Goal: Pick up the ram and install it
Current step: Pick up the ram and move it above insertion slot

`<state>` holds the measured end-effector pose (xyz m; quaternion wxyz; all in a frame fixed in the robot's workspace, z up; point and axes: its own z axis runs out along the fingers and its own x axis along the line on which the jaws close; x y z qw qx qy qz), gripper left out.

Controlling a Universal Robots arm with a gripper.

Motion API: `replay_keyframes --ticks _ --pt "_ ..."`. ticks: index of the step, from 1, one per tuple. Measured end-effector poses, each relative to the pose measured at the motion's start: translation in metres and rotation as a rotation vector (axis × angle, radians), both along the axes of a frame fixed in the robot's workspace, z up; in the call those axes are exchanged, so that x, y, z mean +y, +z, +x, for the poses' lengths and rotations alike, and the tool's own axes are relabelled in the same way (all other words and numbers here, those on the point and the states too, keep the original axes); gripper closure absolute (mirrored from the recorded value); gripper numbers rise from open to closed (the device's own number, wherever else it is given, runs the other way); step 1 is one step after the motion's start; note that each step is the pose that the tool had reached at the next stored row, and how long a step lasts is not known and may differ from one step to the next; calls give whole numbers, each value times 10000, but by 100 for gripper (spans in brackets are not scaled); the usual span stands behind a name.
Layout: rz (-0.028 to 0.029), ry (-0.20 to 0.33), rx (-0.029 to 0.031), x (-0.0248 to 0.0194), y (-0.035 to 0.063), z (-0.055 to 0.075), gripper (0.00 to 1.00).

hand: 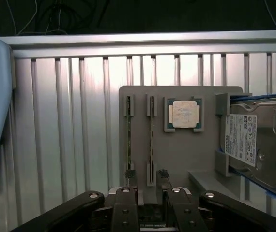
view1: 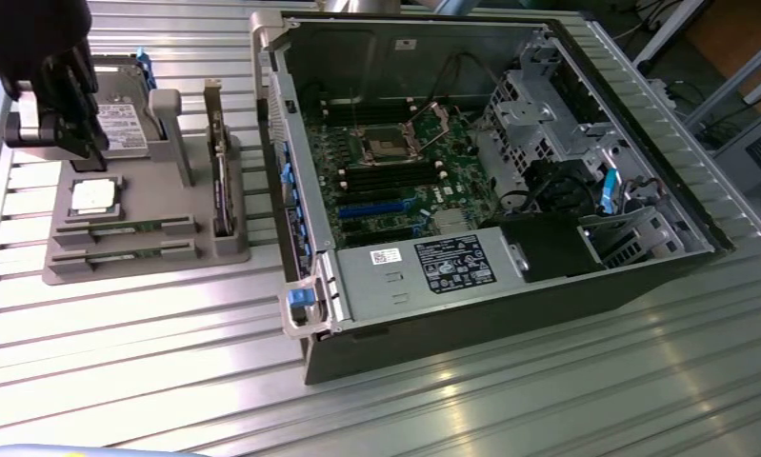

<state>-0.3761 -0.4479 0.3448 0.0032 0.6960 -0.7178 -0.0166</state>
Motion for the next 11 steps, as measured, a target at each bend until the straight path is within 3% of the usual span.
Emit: replay_keyframes --ticks 8,11 --pt "0 24 -1 -5 -79 2 70" --pt "-4 37 0 -20 -150 2 70"
